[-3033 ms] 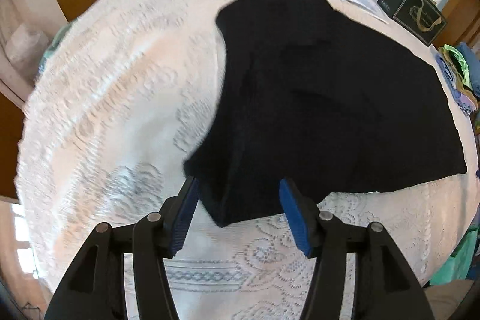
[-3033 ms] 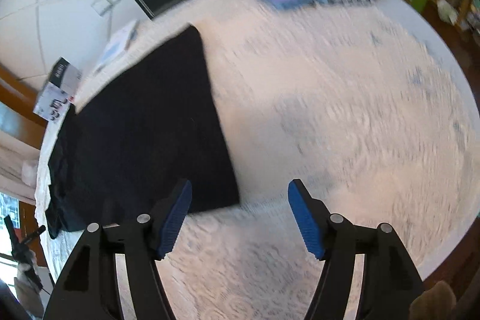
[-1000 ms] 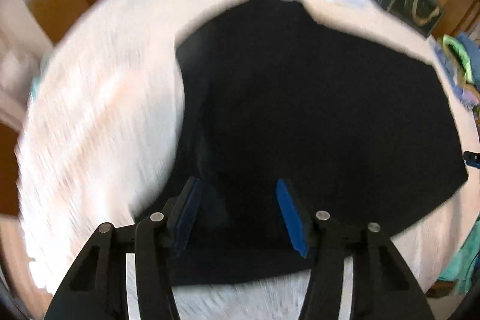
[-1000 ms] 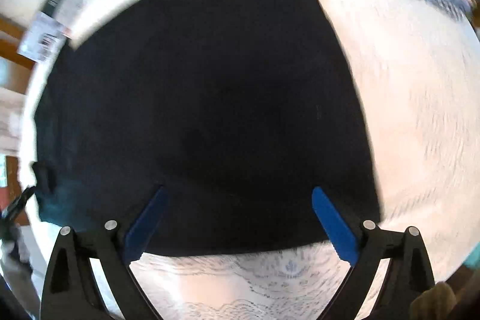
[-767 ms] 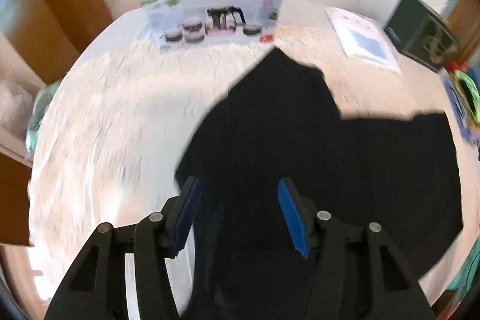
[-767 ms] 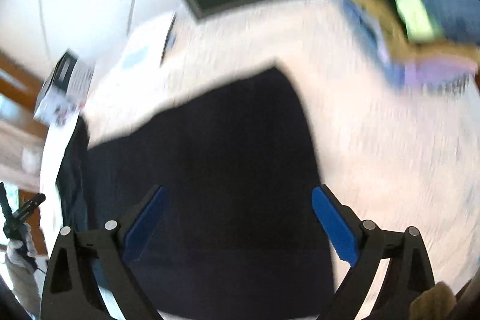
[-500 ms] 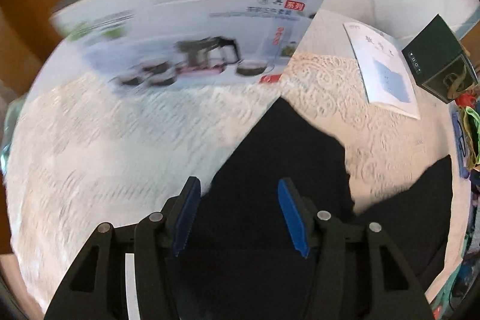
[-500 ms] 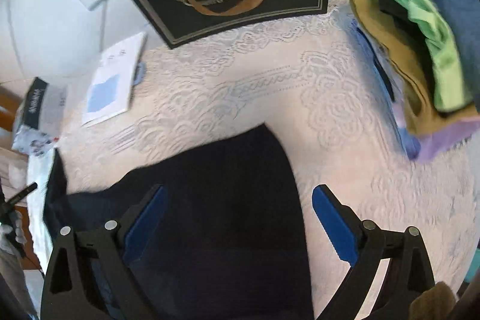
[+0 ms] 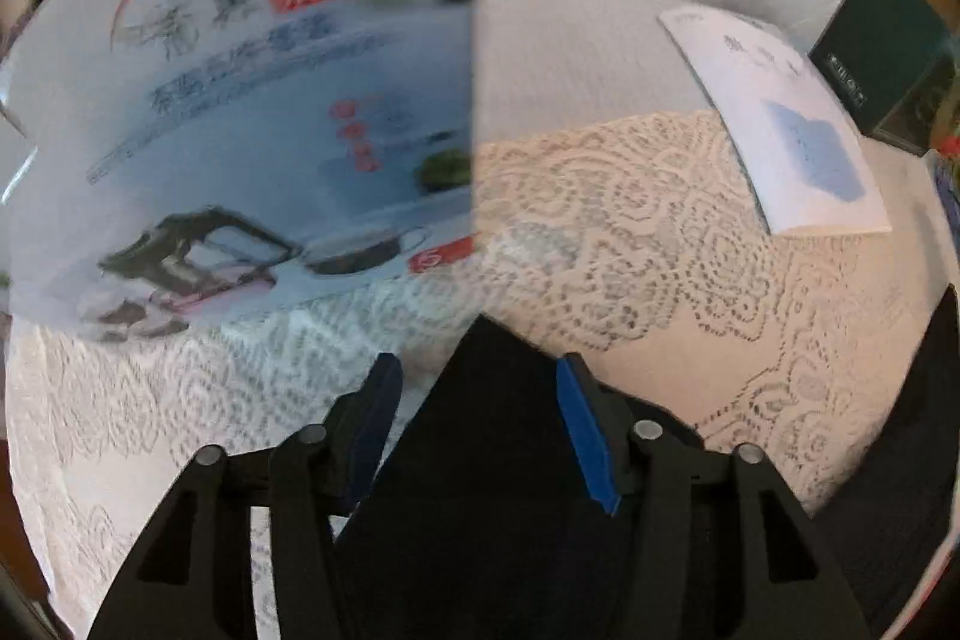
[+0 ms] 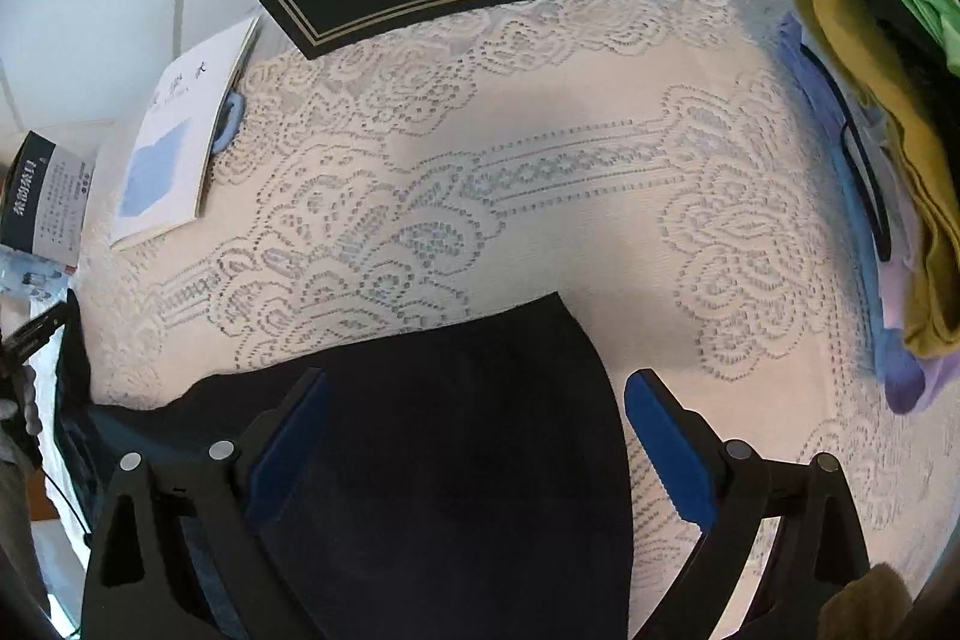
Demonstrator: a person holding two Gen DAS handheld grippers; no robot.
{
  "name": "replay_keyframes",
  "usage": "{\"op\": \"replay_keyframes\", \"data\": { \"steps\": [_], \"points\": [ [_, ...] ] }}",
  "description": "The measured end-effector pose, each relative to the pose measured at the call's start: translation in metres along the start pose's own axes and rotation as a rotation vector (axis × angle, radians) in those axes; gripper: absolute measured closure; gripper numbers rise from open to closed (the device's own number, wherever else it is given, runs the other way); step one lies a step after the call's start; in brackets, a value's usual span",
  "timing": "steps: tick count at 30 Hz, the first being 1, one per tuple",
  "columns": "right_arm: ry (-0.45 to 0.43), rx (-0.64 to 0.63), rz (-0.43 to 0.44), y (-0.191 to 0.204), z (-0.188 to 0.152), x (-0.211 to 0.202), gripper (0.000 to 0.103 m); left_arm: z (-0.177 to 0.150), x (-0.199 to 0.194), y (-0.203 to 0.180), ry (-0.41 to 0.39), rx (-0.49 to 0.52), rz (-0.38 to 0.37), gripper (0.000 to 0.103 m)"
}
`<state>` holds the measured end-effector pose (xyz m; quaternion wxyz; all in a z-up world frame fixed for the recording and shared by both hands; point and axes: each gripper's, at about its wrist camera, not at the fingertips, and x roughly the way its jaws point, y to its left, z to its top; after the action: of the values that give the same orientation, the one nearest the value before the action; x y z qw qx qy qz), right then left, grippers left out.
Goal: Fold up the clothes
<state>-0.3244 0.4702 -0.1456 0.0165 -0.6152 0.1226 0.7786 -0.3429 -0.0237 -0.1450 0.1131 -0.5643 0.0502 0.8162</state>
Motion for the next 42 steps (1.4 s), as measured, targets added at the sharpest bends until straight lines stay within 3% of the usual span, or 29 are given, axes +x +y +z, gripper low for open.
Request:
{"op": "replay_keyframes", "data": {
  "steps": [1,7,10,12,13,14,16,20,25,28,31,33,34,38,40,41,42],
  "points": [
    [-0.003,0.005,0.001,-0.001,0.000,0.000,0.005,-0.001,0.000,-0.002,-0.005,0.005,-0.007,0.100],
    [-0.004,0.005,-0.002,-0.001,0.006,0.004,0.007,0.003,-0.009,-0.002,-0.006,0.011,0.024,0.099],
    [0.031,-0.019,-0.022,0.006,0.005,0.014,0.034,0.006,-0.025,0.006,-0.033,-0.008,0.022,0.099],
    [0.031,-0.092,-0.130,0.017,0.002,0.018,0.062,0.007,-0.038,0.011,-0.053,-0.015,0.024,0.099],
    [0.026,-0.119,-0.129,0.021,0.001,0.017,0.071,0.006,-0.046,0.015,-0.063,-0.017,0.028,0.099],
    [0.018,-0.125,-0.109,0.022,0.001,0.014,0.097,0.005,-0.054,0.018,-0.072,-0.020,0.031,0.099],
    [-0.012,-0.126,-0.083,0.023,-0.001,0.006,0.096,0.000,-0.074,0.024,-0.103,-0.032,0.029,0.099],
    [-0.156,-0.118,0.013,0.012,-0.029,-0.035,0.096,-0.030,-0.136,0.030,-0.219,-0.011,0.040,0.099],
    [-0.297,-0.094,0.147,-0.009,-0.090,-0.078,0.096,-0.111,-0.199,0.029,-0.325,0.033,0.059,0.099],
    [-0.290,-0.089,0.198,-0.021,-0.136,-0.082,0.096,-0.173,-0.198,0.024,-0.271,0.082,0.080,0.098],
    [-0.210,-0.059,0.194,-0.033,-0.167,-0.070,0.090,-0.220,-0.172,0.032,-0.114,0.025,0.068,0.096],
    [-0.152,-0.042,0.160,-0.043,-0.182,-0.062,0.068,-0.249,-0.151,0.039,0.001,-0.027,0.055,0.093],
    [-0.139,-0.035,0.137,-0.048,-0.187,-0.061,0.067,-0.259,-0.145,0.043,0.039,-0.052,0.053,0.093],
    [-0.172,-0.003,0.111,-0.054,-0.189,-0.081,0.067,-0.260,-0.161,0.054,0.007,-0.125,0.039,0.091],
    [-0.188,0.014,0.105,-0.054,-0.184,-0.091,0.064,-0.244,-0.171,0.060,-0.040,-0.152,0.047,0.078],
    [-0.191,0.026,0.097,-0.055,-0.181,-0.095,0.058,-0.235,-0.176,0.063,-0.062,-0.167,0.053,0.067],
    [-0.192,0.036,0.091,-0.056,-0.178,-0.098,0.053,-0.225,-0.177,0.067,-0.077,-0.184,0.059,0.064]
  ]
}}
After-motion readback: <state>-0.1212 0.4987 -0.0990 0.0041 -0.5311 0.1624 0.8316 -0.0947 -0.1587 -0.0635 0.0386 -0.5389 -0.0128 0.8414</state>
